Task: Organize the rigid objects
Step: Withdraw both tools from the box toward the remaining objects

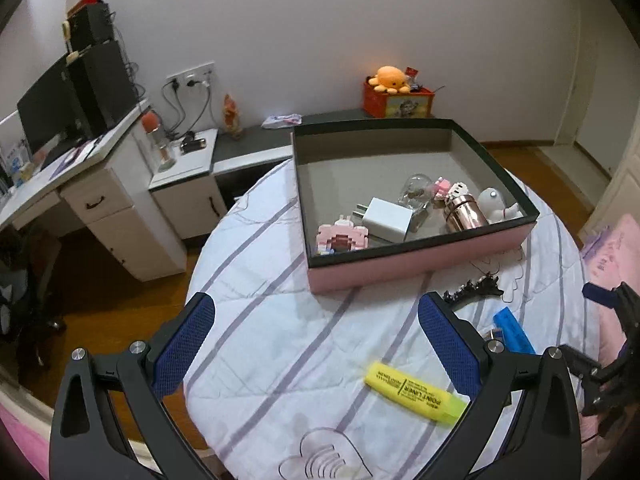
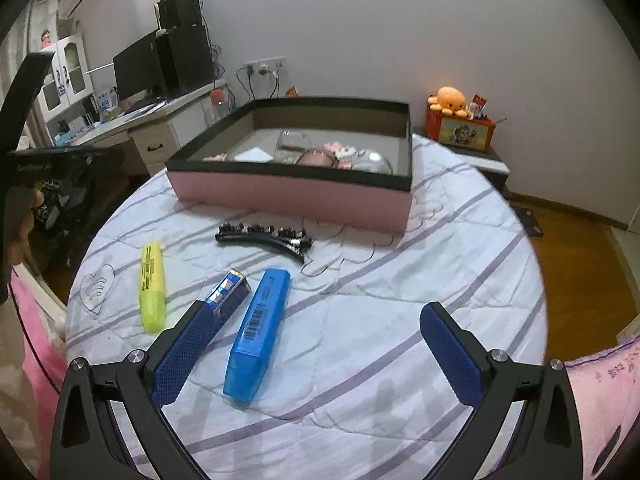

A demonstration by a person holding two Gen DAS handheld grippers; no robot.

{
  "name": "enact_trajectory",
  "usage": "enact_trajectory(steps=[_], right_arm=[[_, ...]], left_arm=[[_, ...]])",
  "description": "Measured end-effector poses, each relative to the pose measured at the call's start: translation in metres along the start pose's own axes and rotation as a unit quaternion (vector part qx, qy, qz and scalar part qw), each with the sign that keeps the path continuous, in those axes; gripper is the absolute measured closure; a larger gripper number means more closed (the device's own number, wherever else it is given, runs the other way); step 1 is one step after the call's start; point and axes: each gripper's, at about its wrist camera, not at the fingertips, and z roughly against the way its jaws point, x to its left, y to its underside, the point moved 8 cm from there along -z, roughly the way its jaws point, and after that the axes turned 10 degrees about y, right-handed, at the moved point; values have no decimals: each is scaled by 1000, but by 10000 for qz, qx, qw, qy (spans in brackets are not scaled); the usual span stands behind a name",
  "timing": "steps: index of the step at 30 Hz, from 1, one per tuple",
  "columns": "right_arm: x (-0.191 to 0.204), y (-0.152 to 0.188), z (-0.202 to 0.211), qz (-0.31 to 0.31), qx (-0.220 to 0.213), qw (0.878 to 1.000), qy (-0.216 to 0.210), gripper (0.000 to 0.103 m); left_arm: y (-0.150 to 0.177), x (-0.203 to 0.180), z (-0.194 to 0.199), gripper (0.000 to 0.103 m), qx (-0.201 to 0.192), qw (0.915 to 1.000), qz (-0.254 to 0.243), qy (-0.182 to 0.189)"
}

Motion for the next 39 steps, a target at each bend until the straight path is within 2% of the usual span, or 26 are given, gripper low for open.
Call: enact_trajectory(steps=[9,16,20,23,26,31,36,39], right_arm=[[40,1,-3,275,-13,9996,-112,0],[93,0,-5,680,-29,9968,-416,0],[80,1,-10,598,0,9982,7,0],[72,4,-5,462,43,9989,-10,0],[84,6,-2,588,7,9983,-50,0],[106,10,-6,715,30,9973,-162,0],[121,0,-6,774,-101,9968,-177,0],[123,-4,-7,807,-125,9967,2,0]], left_arm=[[4,12,-28,0,215,9997,122,20],[24,15,-13,0,159,9996,182,147],[51,2,-6,0,135,9989,366,251],[73,2,-1,0,110,9976,657,191],[90,16,0,0,252,9950,960,109],[99,25,6,0,299,9941,1039,-13],[102,26,10,0,341,9946,975,-89],[105,19,7,0,396,9946,956,93]])
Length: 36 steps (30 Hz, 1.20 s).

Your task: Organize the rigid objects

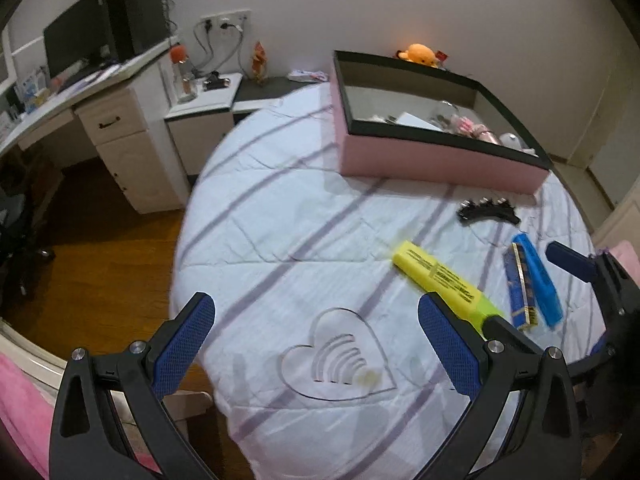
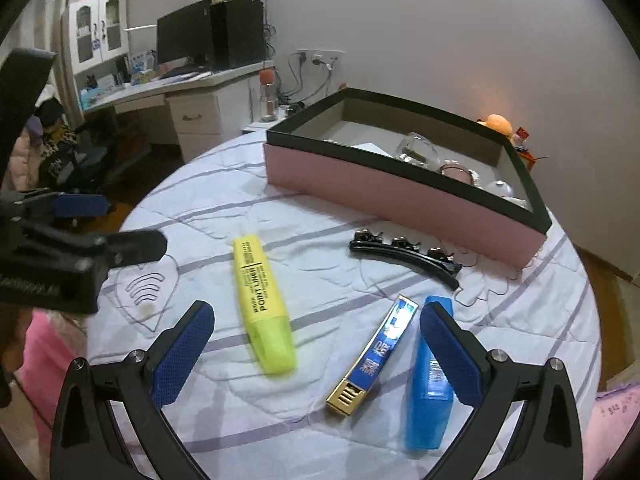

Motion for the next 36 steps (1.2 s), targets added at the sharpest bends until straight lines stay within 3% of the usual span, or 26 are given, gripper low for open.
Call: enact_trajectory(steps=[5,8,11,14,22,26,36], right_arm=[[-24,15,1,-164,160,9995,222,0],[-36,25,4,-235,223,9992,252,0],[-46,32,8,-245,233,9990,275,0],[-58,36,8,-303,231,9985,380,0],[-81,46,2,-539,353,9972,378,0],[-87,54,0,-616,365,9967,382,0],[-118,59,-21,-720,528,9942,594,0]], left_arm=[[3,-19,-19,0,113,9988,111,473],[7,-16,-33,10,219,9991,232,266],[11,2,-23,10,78,9988,463,-169],[14,8,-35,10,276,9978,428,-421],[5,-28,-63,9,428,9971,-234,-589],[2,-34,-67,8,443,9978,-225,-433],[-2,-87,-83,6,516,9955,-798,-51]])
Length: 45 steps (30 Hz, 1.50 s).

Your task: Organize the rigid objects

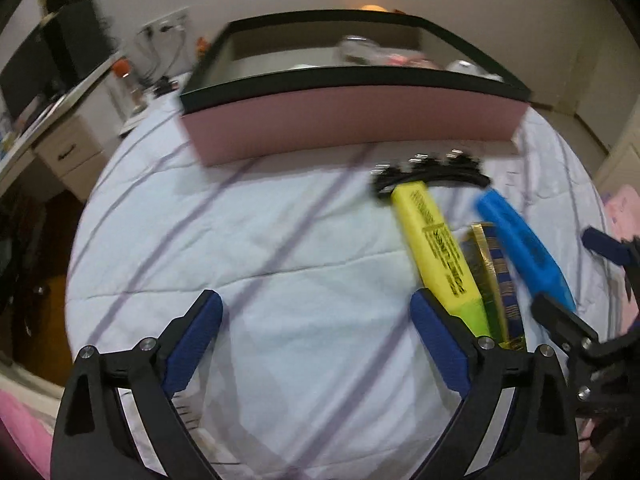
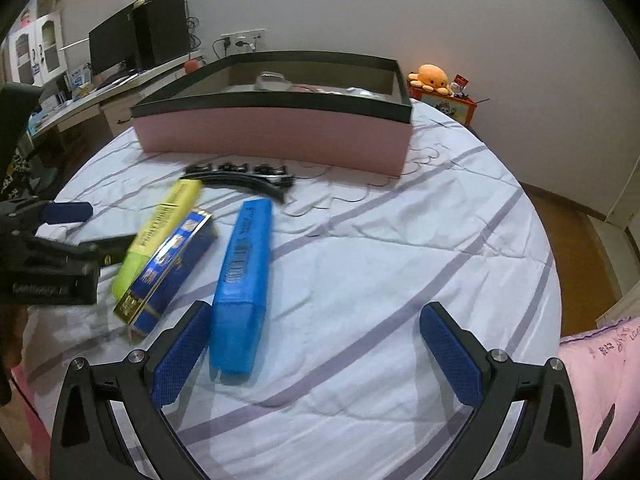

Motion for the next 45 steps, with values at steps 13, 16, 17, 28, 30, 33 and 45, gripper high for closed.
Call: enact_trajectory(steps=[13,16,17,28,30,33,45], right_arm=[[-53,-18,-28,-14,136,9999,78,0],[-63,-22,-34,-47,160,9999,-17,0],[-66,-24,-35,-51,156,9999,-12,0],[-66,-36,-14,-41,-160,9999,21,0],[-63,-41,-6,-25,-274,9996,39,0],[-58,-50,3,-32,-397,9992,35,0],[-52,-60,-2,-107,-363,9992,151,0]], left_arm=[[-30,-63,-30,2,82,9996,-199,197],[-39,-70,-36,2,74,9996,-130,245],[-41,-71,-37,2,81,9996,-99,254],[-43,-65,-8,2,-116,9980,-47,613],[-50,-54,9,2,-300,9980,-126,543],[-70,-19,33,2,-607,9979,-108,223],[-109,77,10,50,-253,9967,563,534]])
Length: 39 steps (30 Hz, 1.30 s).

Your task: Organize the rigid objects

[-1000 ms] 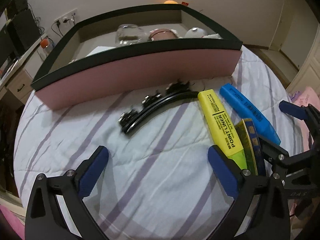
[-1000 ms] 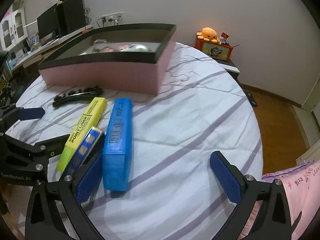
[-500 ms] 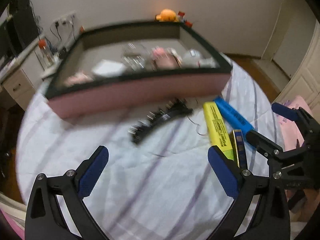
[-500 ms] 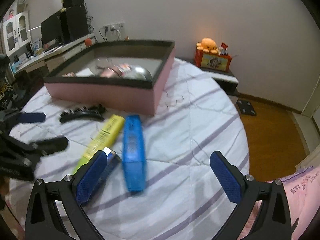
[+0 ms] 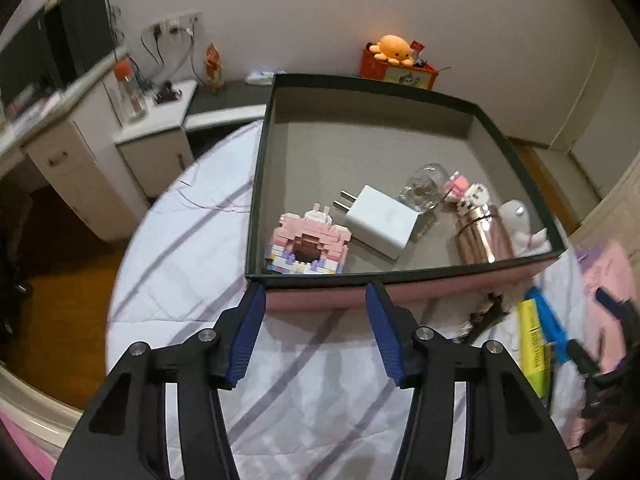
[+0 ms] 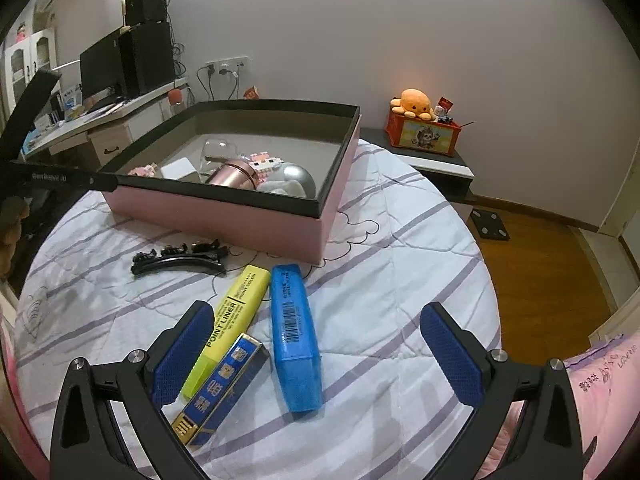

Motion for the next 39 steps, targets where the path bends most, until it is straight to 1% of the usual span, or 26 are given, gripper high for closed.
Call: enact_trajectory(steps=[2,4,6,8,9,10,11,12,13,15,17,18,19,23,24,26,27,28,30,32,35,39], right_arm=[[0,1,-3,4,60,10000,9,0],[0,4,-6,-14,106,9999,9,0],[-1,6,-8,-22,140,9999,8,0],[-1,7,-11,-55,182,9998,-21,0],[-1,8,-13,-54,212,9998,-19,0],[0,9,-14,-30,234,9997,-5,0],[1,10,-14,-24,243,9997,1,0],[1,11,-15,-21,261,9997,-2,0],[2,11,-15,-16,267,9996,-19,0],[4,13,-16,-5,297,9996,-34,0],[5,14,-17,8,320,9995,-49,0],[5,15,-17,10,331,9994,-44,0],[6,16,-17,9,342,9994,-40,0],[6,16,-15,14,346,9994,-42,0],[6,16,-16,14,354,9994,-34,0],[6,16,-16,2,367,9993,-37,0],[5,17,-16,2,381,9993,-29,0],[5,17,-16,-6,389,9992,-12,0],[5,18,-16,-17,389,9992,-24,0],[5,18,-15,-37,388,9992,-18,0],[6,21,-15,-80,393,9992,-51,0],[5,24,-14,-142,389,9991,-100,0]], left_arm=[[-1,0,3,50,-38,9993,101,361],[-1,-5,13,50,-149,9961,156,855],[-1,-10,22,48,-222,9949,33,986],[-4,-11,27,48,-305,9942,43,1026],[-6,-13,31,47,-368,9930,65,1116],[-8,-12,32,45,-428,9932,77,1082],[-12,-6,31,43,-477,9957,109,781],[-13,-2,31,42,-455,9972,114,583],[-16,5,25,42,-403,9986,154,321],[-20,15,12,44,-259,9995,195,-33],[-21,24,-3,56,-65,9995,246,-194],[-20,29,-6,73,-11,9991,277,-312],[-19,32,-11,76,22,9986,272,-444],[-22,32,-22,79,126,9987,177,-462],[-22,31,-25,85,166,9986,141,-492],[-19,29,-26,86,184,9983,24,-554],[-17,29,-26,89,204,9980,-34,-597],[-14,31,-24,94,227,9976,-24,-655],[-9,31,-20,96,314,9976,-27,-614],[-1,30,-15,96,378,9975,-60,-596],[16,24,-6,94,428,9957,-244,-788],[37,18,8,90,457,9955,-253,-795]])
